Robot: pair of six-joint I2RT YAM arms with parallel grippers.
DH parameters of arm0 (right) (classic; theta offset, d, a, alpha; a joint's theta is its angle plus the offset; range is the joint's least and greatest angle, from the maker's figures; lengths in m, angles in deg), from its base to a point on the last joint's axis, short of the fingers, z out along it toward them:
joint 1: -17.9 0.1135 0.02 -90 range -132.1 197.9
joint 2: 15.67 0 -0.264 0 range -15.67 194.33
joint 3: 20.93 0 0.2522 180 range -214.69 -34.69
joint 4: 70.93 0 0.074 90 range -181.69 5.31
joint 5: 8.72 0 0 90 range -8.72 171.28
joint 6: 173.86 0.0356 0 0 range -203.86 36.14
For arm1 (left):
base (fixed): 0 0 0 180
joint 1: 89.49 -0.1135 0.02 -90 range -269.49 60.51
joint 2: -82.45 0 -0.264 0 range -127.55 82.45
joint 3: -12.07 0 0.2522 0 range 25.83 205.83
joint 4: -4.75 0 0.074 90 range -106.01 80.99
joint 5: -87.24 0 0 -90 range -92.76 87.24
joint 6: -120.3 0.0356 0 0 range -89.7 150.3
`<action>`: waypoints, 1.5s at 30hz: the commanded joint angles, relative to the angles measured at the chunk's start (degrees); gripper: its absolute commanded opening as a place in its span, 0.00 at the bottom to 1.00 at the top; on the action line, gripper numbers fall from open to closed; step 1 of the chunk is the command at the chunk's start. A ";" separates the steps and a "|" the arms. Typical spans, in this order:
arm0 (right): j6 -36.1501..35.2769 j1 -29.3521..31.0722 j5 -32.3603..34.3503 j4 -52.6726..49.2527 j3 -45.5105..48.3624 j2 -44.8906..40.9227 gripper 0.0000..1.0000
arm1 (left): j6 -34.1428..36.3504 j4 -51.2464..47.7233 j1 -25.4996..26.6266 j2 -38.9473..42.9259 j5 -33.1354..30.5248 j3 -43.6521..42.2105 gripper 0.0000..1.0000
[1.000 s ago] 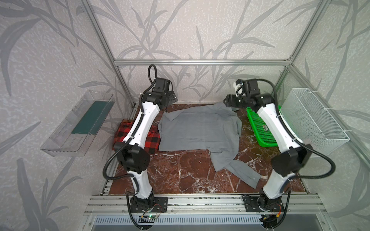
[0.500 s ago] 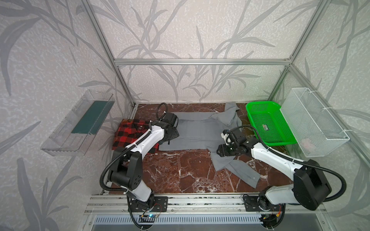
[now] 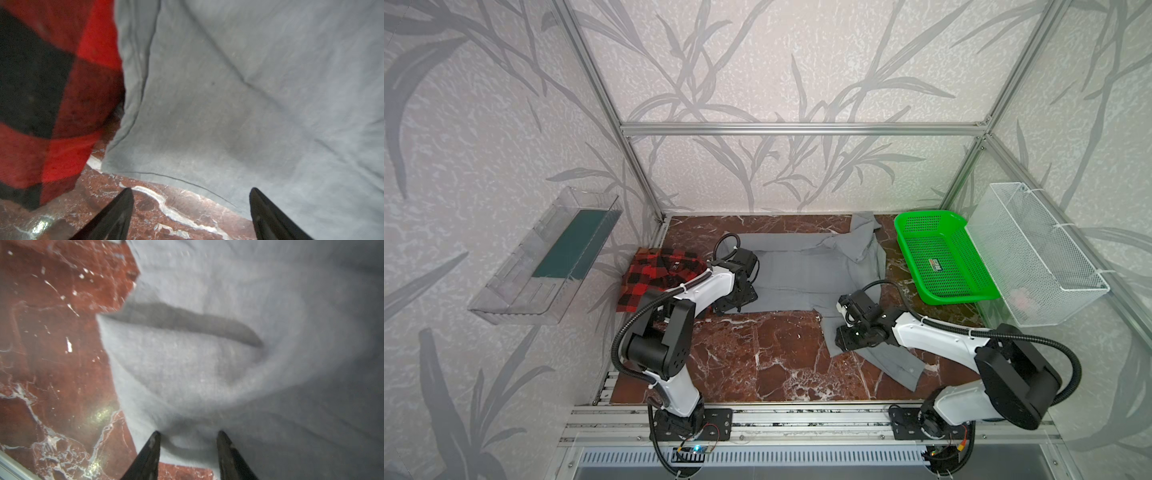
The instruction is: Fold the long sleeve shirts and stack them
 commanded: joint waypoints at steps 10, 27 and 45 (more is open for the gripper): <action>6.78 1.08 -2.26 -8.67 12.75 -17.38 0.05 | -9.18 3.28 5.15 3.98 2.23 -16.11 0.86; 4.47 -1.00 7.38 -24.03 -9.36 -29.80 0.50 | -8.61 -13.06 13.71 34.24 -10.70 -12.56 0.85; -4.61 -26.78 1.37 -1.56 -37.56 18.55 0.64 | 11.79 -19.09 -1.58 -21.67 -14.81 39.54 0.90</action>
